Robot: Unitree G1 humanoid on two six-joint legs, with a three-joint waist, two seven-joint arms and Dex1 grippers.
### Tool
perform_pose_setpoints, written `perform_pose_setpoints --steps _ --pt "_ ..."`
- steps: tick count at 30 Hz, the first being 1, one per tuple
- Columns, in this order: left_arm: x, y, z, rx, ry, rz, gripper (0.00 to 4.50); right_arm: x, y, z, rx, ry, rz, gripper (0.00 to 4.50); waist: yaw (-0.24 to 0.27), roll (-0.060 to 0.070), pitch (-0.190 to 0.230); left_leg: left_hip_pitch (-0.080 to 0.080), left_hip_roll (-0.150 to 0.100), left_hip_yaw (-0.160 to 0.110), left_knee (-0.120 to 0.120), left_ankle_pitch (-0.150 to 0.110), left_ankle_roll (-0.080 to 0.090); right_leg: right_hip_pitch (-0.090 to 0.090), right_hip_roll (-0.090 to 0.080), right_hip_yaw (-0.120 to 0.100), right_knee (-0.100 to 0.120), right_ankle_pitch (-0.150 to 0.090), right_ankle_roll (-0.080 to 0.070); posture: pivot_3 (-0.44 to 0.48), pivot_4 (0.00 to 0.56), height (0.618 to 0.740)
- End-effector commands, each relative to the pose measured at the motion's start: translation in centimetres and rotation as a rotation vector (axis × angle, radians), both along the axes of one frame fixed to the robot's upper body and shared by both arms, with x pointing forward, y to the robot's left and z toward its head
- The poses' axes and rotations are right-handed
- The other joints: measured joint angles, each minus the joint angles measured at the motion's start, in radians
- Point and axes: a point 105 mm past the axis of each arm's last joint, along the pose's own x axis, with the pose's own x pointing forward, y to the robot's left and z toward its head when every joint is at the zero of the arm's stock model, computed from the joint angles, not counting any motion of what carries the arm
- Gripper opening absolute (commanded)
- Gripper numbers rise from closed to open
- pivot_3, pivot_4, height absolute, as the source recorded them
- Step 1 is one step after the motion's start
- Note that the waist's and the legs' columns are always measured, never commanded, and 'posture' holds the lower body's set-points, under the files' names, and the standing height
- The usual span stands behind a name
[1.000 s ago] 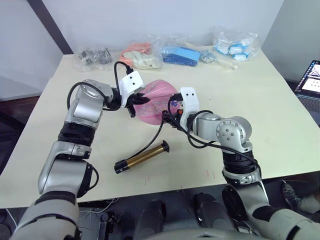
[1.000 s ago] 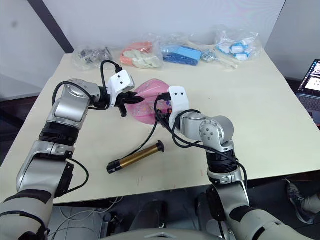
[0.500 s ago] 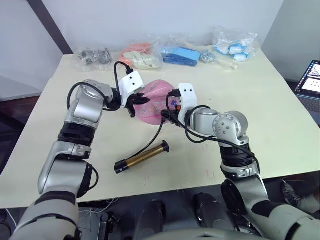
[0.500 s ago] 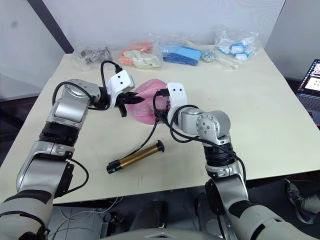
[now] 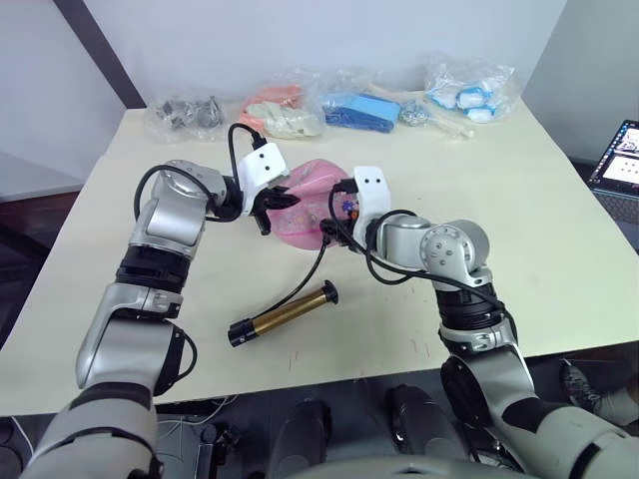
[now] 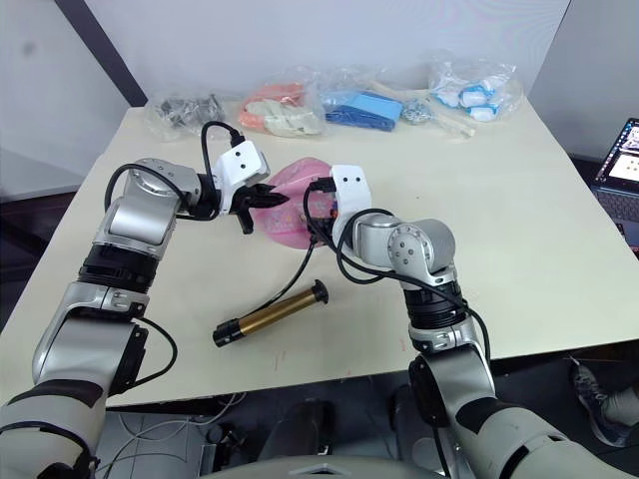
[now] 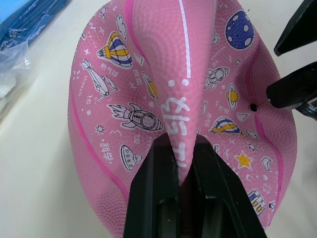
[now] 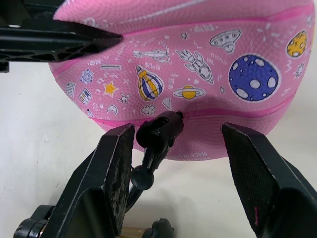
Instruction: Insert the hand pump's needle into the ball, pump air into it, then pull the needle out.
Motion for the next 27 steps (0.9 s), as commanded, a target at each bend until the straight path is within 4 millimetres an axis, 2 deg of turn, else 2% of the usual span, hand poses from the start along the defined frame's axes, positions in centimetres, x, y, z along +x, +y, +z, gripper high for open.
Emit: perform_pose_setpoints --steps 1,27 --pt "-0.72 1.24 -3.63 0.061 0.126 0.043 0.00 -2.16 5.11 3.93 0.125 -0.067 0.134 2.94 0.000 0.000 0.000 0.000 0.000 0.000 0.000 0.000 0.000 0.000 0.000 0.000 0.000 0.000 0.000 0.000 0.150 0.740" --pt "-0.68 1.08 -3.67 0.060 0.122 0.040 0.00 -1.79 5.55 3.88 0.125 -0.072 0.126 2.94 0.000 0.000 0.000 0.000 0.000 0.000 0.000 0.000 0.000 0.000 0.000 0.000 0.000 0.000 0.000 0.000 0.150 0.740"
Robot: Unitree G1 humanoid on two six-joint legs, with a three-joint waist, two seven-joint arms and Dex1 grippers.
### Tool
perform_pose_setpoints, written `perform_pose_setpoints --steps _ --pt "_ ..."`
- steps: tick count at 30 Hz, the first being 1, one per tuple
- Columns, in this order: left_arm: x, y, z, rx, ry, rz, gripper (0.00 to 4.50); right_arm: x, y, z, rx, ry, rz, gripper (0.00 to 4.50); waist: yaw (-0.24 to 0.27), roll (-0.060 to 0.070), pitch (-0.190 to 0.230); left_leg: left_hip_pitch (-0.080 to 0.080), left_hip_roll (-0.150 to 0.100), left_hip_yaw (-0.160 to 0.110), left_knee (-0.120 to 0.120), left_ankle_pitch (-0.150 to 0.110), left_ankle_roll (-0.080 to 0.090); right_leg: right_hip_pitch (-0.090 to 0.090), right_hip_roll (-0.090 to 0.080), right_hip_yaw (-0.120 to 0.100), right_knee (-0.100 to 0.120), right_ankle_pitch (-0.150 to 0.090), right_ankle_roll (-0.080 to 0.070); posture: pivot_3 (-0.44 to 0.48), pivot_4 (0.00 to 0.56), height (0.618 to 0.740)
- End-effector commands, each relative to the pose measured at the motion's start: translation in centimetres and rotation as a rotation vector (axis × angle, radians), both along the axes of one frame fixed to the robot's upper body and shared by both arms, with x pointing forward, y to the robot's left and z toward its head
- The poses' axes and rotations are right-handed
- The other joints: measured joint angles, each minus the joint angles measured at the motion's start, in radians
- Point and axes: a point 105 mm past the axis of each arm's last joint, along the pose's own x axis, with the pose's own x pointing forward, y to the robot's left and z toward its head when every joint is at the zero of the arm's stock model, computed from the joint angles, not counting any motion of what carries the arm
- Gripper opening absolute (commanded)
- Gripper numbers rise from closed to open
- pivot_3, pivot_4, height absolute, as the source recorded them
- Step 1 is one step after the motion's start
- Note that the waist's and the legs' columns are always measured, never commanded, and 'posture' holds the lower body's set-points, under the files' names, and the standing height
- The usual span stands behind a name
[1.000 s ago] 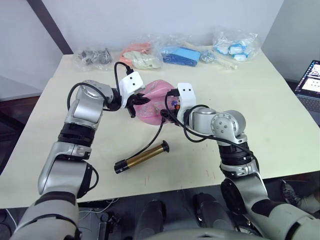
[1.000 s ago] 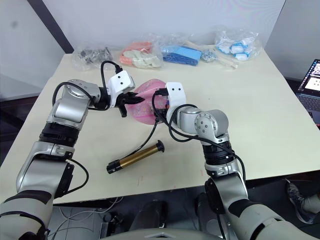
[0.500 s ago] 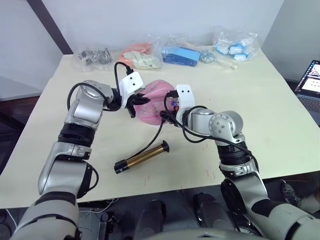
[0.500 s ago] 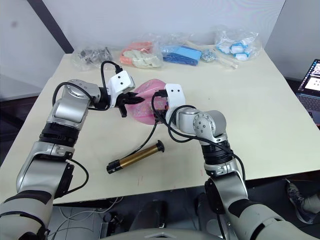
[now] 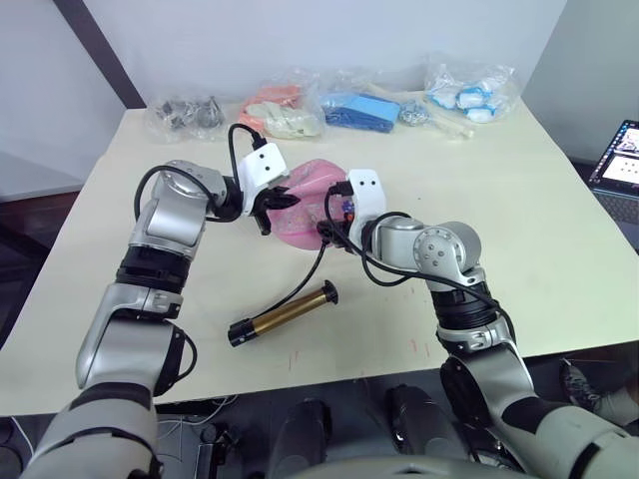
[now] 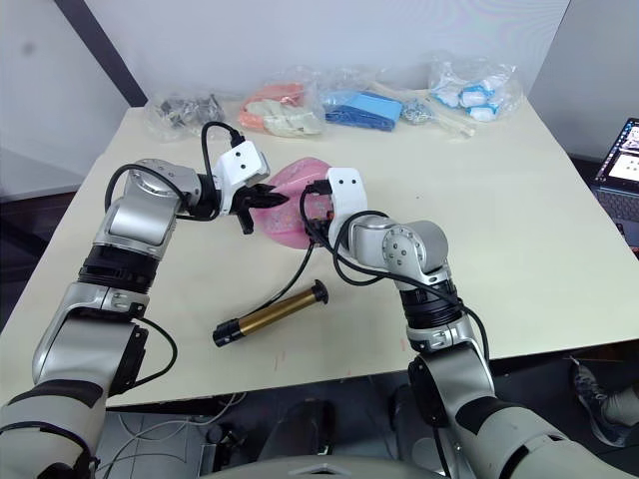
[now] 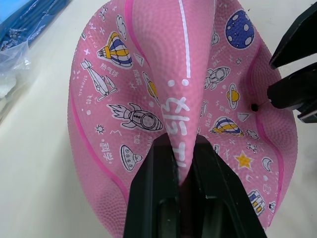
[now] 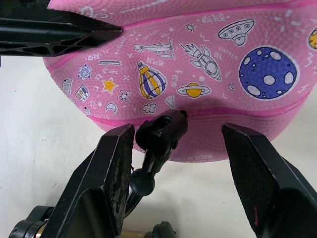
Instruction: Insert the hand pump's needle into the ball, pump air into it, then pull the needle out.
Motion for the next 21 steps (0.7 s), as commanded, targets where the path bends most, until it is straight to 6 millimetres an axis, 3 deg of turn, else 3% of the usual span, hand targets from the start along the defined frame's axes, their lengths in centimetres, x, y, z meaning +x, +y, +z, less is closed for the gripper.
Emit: perform_pose_setpoints --steps 1,5,11,21 --pt "-0.7 1.1 -3.7 0.060 0.124 0.039 0.00 -2.0 5.0 4.4 0.128 -0.074 0.127 2.94 0.000 0.000 0.000 0.000 0.000 0.000 0.000 0.000 0.000 0.000 0.000 0.000 0.000 0.000 0.000 0.000 0.150 0.740" --pt "-0.7 1.0 -3.7 0.059 0.124 0.039 0.00 -2.0 4.9 4.4 0.129 -0.074 0.124 2.94 0.000 0.000 0.000 0.000 0.000 0.000 0.000 0.000 0.000 0.000 0.000 0.000 0.000 0.000 0.000 0.000 0.150 0.740" --pt "-0.7 1.1 -3.7 0.058 0.122 0.042 0.00 -2.0 5.0 4.1 0.129 -0.066 0.123 0.30 0.000 0.000 0.000 0.000 0.000 0.000 0.000 0.000 0.000 0.000 0.000 0.000 0.000 0.000 0.000 0.000 0.150 0.740" --pt "-0.7 1.0 -3.8 0.050 0.123 0.045 0.00 -1.9 4.6 3.4 0.073 -0.061 0.148 0.29 -0.001 0.000 0.000 0.000 0.000 0.000 0.000 0.000 0.000 0.000 0.000 0.000 0.000 0.000 0.000 0.000 0.150 0.740"
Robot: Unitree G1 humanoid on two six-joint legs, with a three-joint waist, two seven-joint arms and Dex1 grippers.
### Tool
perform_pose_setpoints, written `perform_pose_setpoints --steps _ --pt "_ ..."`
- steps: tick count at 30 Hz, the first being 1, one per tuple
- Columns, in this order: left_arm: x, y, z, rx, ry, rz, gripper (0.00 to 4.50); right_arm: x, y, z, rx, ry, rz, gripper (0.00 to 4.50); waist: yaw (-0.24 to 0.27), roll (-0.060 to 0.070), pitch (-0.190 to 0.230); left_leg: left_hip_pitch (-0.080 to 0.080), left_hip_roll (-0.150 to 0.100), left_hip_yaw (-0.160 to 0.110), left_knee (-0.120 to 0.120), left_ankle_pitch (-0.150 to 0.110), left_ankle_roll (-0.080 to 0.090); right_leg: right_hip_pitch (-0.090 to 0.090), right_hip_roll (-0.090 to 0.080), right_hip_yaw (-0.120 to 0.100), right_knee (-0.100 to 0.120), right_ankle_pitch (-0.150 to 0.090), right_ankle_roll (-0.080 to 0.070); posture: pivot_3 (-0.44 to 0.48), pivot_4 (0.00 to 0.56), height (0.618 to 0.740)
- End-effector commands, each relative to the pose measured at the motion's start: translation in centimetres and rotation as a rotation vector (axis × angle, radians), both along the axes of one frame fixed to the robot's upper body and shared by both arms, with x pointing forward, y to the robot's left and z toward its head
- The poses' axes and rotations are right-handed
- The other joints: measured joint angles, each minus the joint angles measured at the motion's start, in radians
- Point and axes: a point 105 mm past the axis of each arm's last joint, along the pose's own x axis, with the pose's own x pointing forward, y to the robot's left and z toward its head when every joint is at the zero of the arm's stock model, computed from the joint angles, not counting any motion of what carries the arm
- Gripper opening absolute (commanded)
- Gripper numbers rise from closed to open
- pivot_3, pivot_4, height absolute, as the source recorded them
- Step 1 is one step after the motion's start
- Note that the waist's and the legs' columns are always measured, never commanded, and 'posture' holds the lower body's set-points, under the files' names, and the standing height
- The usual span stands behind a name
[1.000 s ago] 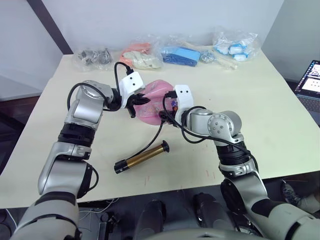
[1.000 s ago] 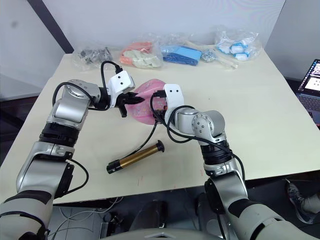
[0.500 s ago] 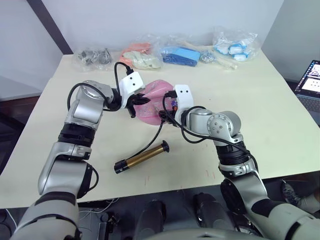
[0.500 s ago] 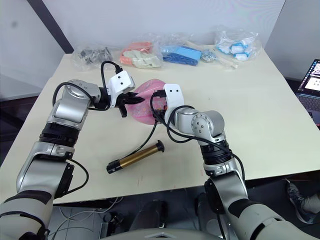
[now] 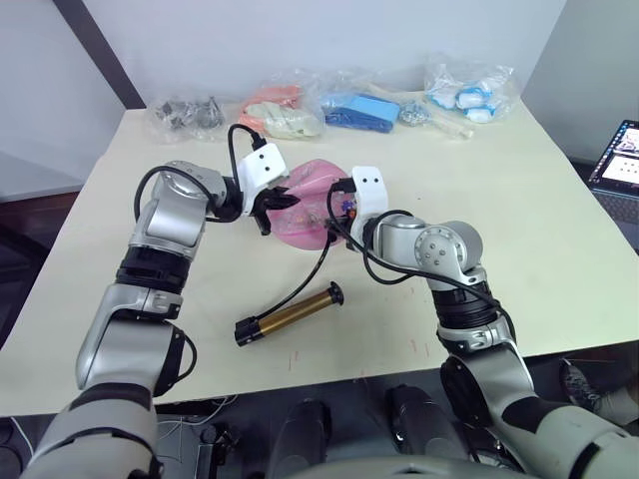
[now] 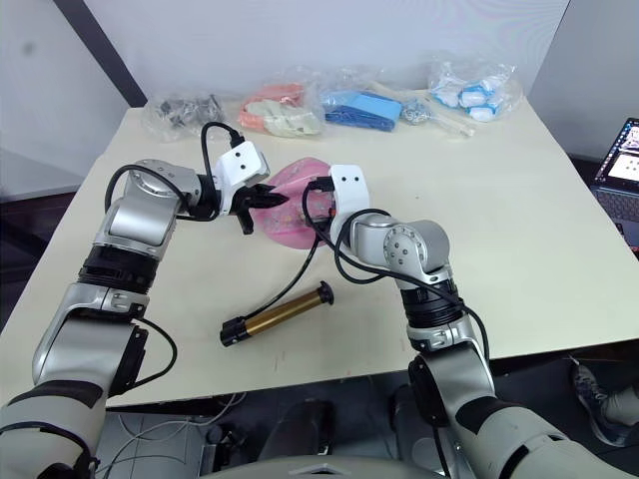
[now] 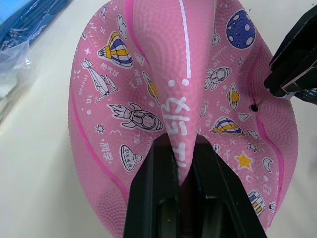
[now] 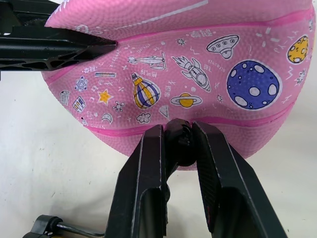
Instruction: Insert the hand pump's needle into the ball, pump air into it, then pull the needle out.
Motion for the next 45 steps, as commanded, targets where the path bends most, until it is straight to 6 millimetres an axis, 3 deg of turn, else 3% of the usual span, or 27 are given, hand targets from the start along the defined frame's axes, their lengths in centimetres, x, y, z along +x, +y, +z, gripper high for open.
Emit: perform_pose_setpoints --steps 1,16,40,45 --pt "-0.7 1.0 -3.8 0.050 0.125 0.042 0.00 -2.1 4.6 3.0 0.051 -0.051 0.162 0.29 -0.001 0.000 0.000 0.000 0.000 0.000 0.000 0.000 0.000 0.000 0.000 0.000 0.000 0.000 0.000 0.000 0.150 0.740" --pt "-0.7 0.8 -4.1 0.031 0.132 0.049 0.00 -1.3 3.8 0.2 -0.171 -0.065 0.280 0.29 -0.007 0.001 -0.001 0.002 0.001 0.000 0.000 0.000 0.000 0.000 0.002 0.001 0.000 0.001 -0.001 0.000 0.150 0.740" --pt "-1.1 0.8 -4.5 0.008 0.203 0.065 0.00 0.2 3.3 -4.2 -0.319 -0.065 0.290 0.29 -0.019 0.003 -0.019 0.006 0.002 0.000 -0.001 0.000 0.000 0.003 0.003 0.001 0.000 0.000 -0.002 0.000 0.150 0.740" --pt "-1.2 0.8 -4.6 0.009 0.211 0.065 0.00 0.2 3.3 -4.7 -0.331 -0.053 0.292 0.29 -0.024 0.002 -0.021 0.014 0.002 0.000 -0.004 0.000 0.000 0.009 0.002 0.001 0.000 -0.002 -0.001 0.000 0.150 0.740"
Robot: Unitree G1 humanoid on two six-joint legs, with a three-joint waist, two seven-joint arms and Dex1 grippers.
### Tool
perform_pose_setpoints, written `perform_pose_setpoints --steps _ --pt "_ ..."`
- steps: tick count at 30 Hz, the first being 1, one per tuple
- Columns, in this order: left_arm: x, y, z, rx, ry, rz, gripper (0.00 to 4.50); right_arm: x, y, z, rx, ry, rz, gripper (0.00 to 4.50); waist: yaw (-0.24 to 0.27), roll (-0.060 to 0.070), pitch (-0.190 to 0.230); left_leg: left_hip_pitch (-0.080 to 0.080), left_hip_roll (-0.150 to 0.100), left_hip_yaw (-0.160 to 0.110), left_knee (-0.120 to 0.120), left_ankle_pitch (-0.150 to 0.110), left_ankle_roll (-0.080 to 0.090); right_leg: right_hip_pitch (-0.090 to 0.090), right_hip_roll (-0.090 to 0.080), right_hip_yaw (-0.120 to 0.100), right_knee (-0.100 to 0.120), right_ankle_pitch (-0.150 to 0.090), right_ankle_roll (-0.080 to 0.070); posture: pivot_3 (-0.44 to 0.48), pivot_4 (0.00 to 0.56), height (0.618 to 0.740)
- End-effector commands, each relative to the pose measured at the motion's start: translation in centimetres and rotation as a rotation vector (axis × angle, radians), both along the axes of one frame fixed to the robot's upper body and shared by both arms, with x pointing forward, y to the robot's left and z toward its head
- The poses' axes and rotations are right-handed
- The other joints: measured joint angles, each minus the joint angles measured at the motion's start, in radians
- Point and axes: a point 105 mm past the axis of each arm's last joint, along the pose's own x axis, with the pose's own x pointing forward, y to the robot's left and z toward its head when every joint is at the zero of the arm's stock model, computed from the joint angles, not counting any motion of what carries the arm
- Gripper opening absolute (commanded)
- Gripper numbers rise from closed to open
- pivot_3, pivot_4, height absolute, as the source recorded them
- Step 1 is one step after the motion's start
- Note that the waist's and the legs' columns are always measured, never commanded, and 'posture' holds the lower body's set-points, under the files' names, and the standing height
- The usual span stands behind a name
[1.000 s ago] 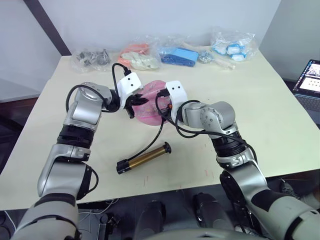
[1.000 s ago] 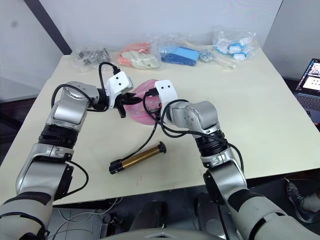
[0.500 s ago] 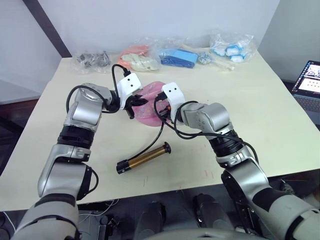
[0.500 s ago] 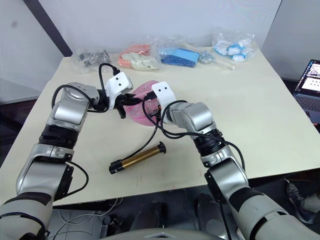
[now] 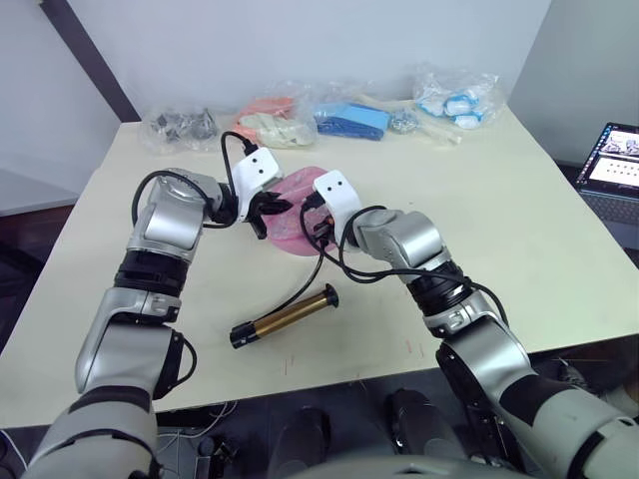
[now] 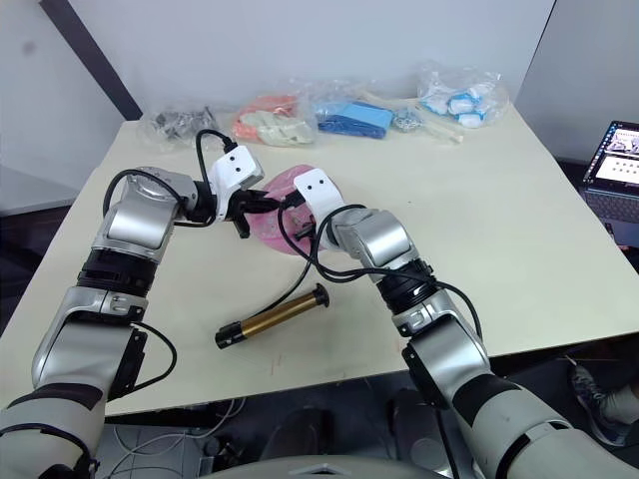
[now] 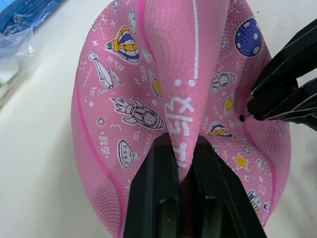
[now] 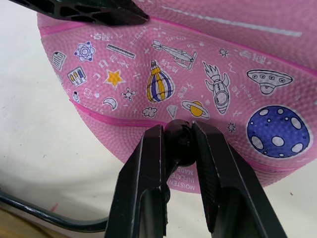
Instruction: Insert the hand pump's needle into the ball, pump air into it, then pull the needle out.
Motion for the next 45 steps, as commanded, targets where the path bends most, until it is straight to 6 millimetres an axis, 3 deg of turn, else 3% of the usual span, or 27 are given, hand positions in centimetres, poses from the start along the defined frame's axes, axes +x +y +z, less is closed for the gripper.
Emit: perform_pose_setpoints --steps 1,45 --pt "-1.2 -0.3 -3.6 0.027 0.154 -0.020 0.00 -1.0 0.7 -2.6 -0.047 0.089 0.032 0.29 -0.001 0.000 0.000 0.001 0.000 0.000 -0.001 0.000 0.000 0.001 0.000 0.000 0.000 -0.001 0.001 0.000 0.150 0.740" --pt "-1.8 -0.2 -3.8 -0.031 0.231 0.021 0.00 -0.7 2.0 -5.6 -0.184 0.074 0.104 0.29 -0.009 0.002 -0.006 0.006 0.001 -0.002 -0.005 0.000 0.000 0.002 0.000 0.002 0.000 -0.002 0.001 0.000 0.150 0.740"
